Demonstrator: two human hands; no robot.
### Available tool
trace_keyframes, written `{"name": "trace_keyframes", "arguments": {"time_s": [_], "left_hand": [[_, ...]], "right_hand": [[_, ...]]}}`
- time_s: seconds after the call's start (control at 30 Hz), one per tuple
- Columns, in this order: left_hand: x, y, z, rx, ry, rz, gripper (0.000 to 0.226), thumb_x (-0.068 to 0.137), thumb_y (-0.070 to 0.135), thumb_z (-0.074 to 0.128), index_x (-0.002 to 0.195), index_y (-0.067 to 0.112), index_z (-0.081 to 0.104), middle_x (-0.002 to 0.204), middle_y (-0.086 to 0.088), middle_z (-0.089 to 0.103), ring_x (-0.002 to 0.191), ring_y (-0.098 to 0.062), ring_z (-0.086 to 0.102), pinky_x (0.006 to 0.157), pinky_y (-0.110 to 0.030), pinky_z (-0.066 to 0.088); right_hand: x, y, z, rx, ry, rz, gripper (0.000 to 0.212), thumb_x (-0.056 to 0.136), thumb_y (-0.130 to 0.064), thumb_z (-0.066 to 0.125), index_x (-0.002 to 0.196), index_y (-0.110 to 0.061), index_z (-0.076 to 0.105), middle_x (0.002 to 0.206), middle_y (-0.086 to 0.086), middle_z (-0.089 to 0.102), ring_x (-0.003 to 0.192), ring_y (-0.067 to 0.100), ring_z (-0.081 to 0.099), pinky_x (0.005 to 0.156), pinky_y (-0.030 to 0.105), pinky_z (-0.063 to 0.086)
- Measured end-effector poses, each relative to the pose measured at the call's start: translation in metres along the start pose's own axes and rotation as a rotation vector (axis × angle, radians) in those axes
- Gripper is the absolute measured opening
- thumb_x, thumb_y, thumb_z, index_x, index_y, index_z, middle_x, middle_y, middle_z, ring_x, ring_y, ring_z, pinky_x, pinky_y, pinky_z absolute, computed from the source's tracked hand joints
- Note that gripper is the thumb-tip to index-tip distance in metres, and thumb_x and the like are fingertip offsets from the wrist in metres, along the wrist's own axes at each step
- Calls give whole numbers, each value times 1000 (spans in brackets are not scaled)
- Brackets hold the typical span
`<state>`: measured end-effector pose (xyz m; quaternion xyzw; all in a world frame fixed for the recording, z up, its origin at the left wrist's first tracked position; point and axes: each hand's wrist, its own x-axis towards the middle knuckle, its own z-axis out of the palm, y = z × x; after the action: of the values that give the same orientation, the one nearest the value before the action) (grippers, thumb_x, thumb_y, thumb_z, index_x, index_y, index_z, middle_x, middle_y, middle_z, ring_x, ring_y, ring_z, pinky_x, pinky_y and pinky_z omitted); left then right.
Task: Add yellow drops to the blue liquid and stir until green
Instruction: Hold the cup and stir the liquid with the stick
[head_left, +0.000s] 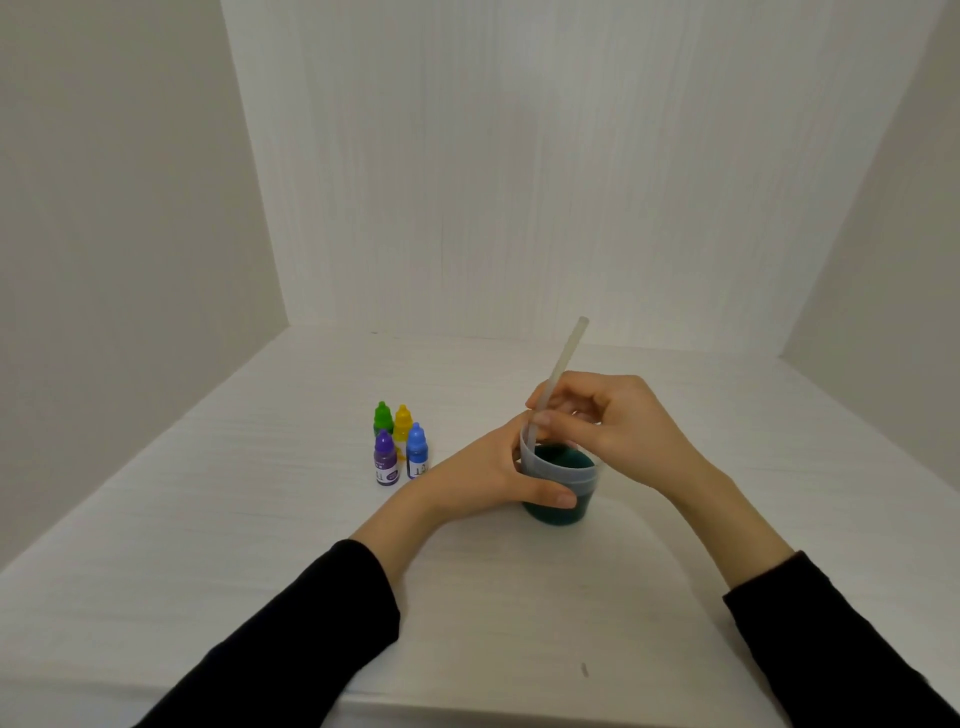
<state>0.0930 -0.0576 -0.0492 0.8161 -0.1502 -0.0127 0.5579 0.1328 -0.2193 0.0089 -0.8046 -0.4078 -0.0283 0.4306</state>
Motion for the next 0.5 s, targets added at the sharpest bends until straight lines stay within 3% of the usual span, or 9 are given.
{"name": "trace_keyframes", "arguments": {"time_s": [0.17, 0.37, 0.5], "left_hand": [[3, -7, 0, -11, 17, -28, 76, 68, 34, 81, 135, 27, 45, 132, 10, 57, 121, -6, 54, 101, -27, 46], [2, -6, 0, -3, 14, -60, 62, 69, 31, 81, 122, 35, 51, 117, 21, 61, 111, 2, 58, 92, -20, 49], [3, -8, -1, 3, 31, -71, 69, 69, 31, 82, 129, 30, 47, 123, 16, 59, 115, -1, 56, 96, -23, 49]], "right_hand": [[5, 4, -1, -150, 72, -16, 14, 88, -18, 62, 95, -29, 66, 89, -13, 69, 86, 3, 65, 79, 17, 52], [3, 9, -16, -288, 99, -44, 11, 86, -16, 64, 94, -24, 67, 87, -9, 68, 80, 10, 64, 78, 29, 54], [0, 7, -22, -314, 76, -33, 13, 83, -12, 65, 86, -25, 67, 84, -6, 69, 77, 11, 64, 75, 32, 54]]}}
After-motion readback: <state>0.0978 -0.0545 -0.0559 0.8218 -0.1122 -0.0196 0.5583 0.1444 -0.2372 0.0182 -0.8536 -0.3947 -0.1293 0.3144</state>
